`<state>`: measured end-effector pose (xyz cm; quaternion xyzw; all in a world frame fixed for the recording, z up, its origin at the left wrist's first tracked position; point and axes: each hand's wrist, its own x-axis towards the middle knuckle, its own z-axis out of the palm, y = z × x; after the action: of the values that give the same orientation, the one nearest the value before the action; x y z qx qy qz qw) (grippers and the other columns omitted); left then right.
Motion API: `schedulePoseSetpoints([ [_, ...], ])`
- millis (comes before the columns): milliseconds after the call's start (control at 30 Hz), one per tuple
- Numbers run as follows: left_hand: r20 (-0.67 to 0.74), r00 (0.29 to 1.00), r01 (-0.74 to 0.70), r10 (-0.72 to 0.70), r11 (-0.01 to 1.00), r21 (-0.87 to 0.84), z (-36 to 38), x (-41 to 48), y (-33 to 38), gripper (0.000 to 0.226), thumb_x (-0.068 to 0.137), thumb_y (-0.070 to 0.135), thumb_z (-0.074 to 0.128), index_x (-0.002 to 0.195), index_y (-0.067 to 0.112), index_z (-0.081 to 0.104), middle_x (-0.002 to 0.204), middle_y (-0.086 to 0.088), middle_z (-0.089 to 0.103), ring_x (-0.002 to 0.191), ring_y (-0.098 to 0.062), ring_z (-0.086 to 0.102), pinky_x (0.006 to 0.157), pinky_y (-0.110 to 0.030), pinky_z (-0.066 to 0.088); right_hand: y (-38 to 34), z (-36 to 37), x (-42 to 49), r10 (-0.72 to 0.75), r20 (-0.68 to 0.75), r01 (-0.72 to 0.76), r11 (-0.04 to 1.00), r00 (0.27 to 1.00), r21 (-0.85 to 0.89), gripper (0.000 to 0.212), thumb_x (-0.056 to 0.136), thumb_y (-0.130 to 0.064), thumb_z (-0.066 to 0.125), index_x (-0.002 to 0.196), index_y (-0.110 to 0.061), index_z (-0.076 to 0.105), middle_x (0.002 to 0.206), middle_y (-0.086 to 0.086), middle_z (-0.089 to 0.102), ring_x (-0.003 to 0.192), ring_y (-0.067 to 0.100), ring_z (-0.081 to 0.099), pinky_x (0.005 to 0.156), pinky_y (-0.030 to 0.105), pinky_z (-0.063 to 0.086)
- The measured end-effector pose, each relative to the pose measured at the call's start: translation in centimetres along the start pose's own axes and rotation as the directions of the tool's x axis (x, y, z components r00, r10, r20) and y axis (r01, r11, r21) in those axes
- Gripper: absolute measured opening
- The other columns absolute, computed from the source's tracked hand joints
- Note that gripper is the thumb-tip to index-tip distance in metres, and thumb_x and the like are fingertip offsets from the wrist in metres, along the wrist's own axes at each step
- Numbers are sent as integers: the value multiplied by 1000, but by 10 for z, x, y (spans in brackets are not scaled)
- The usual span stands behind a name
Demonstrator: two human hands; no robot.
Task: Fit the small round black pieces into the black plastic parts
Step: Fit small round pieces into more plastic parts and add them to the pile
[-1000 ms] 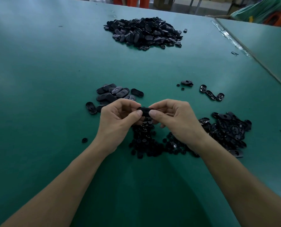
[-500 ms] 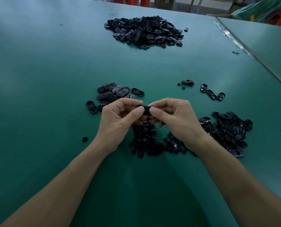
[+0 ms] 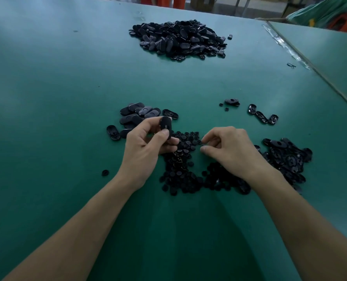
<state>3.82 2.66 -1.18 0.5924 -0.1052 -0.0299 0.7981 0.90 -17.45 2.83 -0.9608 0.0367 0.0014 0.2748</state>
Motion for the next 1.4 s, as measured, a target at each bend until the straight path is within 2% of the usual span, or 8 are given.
schedulePoseSetpoints([
  [133, -8, 1000, 0, 0, 1000, 2, 1, 2, 0, 21, 101, 1, 53, 112, 14, 66, 79, 7, 67, 78, -12, 68, 67, -24, 57, -3, 6, 0, -34, -1, 34, 997, 999, -75, 10, 91, -24, 71, 99, -18, 72, 90, -7, 67, 82, 5, 63, 85, 31, 56],
  [333, -5, 1000, -8, 8, 999, 36, 0, 2, 0, 23, 99, -1, 55, 113, 13, 65, 77, 8, 68, 76, -10, 68, 67, -22, 56, -6, 6, 0, -84, -1, 83, 979, 996, -184, 19, 103, -25, 52, 103, -16, 68, 101, -1, 64, 90, 16, 59, 85, 34, 51],
  [467, -7, 1000, -4, 4, 999, 50, 1, 1, 1, 30, 97, -4, 57, 115, 17, 66, 80, 3, 71, 73, -8, 67, 66, -20, 56, -13, 4, -3, -53, -71, 58, 996, 996, 69, 12, 102, -19, 52, 99, -17, 64, 91, -5, 66, 88, 12, 64, 81, 35, 55],
  [567, 2, 1000, -12, 12, 996, 87, 2, -1, 0, 30, 95, -4, 61, 118, 15, 66, 92, -9, 71, 74, -9, 69, 67, -20, 56, -20, 1, -5, -72, -72, 83, 983, 995, 166, 18, 100, -17, 55, 113, -23, 67, 83, -17, 65, 84, -5, 64, 80, 14, 52],
  [633, 16, 1000, -18, 16, 994, 110, 1, -1, 0, 28, 94, -3, 62, 110, 18, 69, 90, -1, 75, 74, -9, 70, 66, -19, 55, -25, -2, -6, -104, -50, 112, 974, 993, 195, 22, 98, -14, 57, 114, -23, 71, 79, -22, 64, 77, -10, 63, 71, 4, 46],
  [833, 47, 999, -20, 14, 992, 124, 0, -2, 0, 31, 92, -5, 65, 106, 22, 73, 90, -2, 77, 80, -17, 74, 70, -23, 59, -36, -8, -9, -98, -78, 123, 886, 992, 446, 14, 92, -7, 66, 90, -20, 70, 77, -2, 75, 71, 9, 72, 67, 20, 56],
  [1000, 42, 999, 3, -8, 992, 123, 0, -1, 1, 33, 88, -7, 68, 107, 19, 73, 88, -2, 78, 81, -15, 75, 74, -21, 58, -43, -2, -10, -96, -194, 166, 908, 976, 384, 12, 85, -15, 77, 86, -26, 77, 78, -11, 73, 76, 2, 68, 73, 17, 52],
  [1400, 52, 998, -35, 28, 991, 133, 1, -3, 2, 32, 81, -8, 75, 96, 20, 75, 88, -1, 78, 80, -14, 74, 77, -22, 58, -47, 15, -10, 17, -193, 79, 873, 981, 481, 20, 82, -8, 76, 76, -27, 71, 66, -6, 73, 64, 5, 70, 67, 24, 58],
])
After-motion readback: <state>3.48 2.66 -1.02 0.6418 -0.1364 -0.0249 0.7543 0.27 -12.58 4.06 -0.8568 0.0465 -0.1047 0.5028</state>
